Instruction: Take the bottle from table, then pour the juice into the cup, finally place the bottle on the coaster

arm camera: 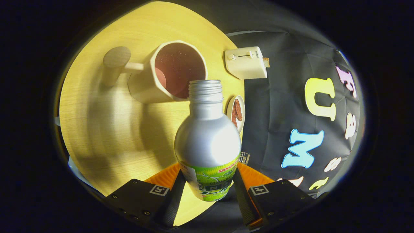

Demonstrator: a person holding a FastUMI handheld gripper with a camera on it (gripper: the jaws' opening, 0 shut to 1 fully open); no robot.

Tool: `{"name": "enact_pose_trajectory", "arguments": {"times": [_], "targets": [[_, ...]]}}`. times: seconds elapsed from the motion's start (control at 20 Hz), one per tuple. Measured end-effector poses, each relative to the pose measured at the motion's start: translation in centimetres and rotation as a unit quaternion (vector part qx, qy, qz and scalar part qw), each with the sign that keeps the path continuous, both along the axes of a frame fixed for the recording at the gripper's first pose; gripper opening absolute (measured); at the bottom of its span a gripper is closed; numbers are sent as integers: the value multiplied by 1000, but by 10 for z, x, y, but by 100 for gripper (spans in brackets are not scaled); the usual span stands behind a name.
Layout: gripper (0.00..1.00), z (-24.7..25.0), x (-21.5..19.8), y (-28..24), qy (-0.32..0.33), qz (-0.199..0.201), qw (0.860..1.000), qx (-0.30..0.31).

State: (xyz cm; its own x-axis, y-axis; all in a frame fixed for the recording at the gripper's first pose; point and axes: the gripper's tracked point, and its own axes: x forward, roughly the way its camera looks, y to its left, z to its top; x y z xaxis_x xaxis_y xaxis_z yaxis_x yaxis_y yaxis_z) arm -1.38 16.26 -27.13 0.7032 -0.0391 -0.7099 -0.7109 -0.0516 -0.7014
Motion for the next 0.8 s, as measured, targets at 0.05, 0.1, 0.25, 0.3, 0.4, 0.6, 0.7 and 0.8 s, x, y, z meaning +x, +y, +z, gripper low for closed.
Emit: {"name": "enact_pose_trajectory", "arguments": {"times": [0.05,0.1,0.25,0.3,0.4,0.6,0.7,0.8], "targets": [[76,1,0,0,0,2,1000,-4],[76,1,0,0,0,5,1000,-7],[76,3,1,0,1,14,1000,-17],[76,3,3,1,0,17,1000,-20],[76,5,5,1,-3,26,999,-30],[76,7,8,-1,-7,41,998,-51],[76,6,10,-4,-4,39,998,-55],[76,5,12,-3,-2,39,997,-60]]}}
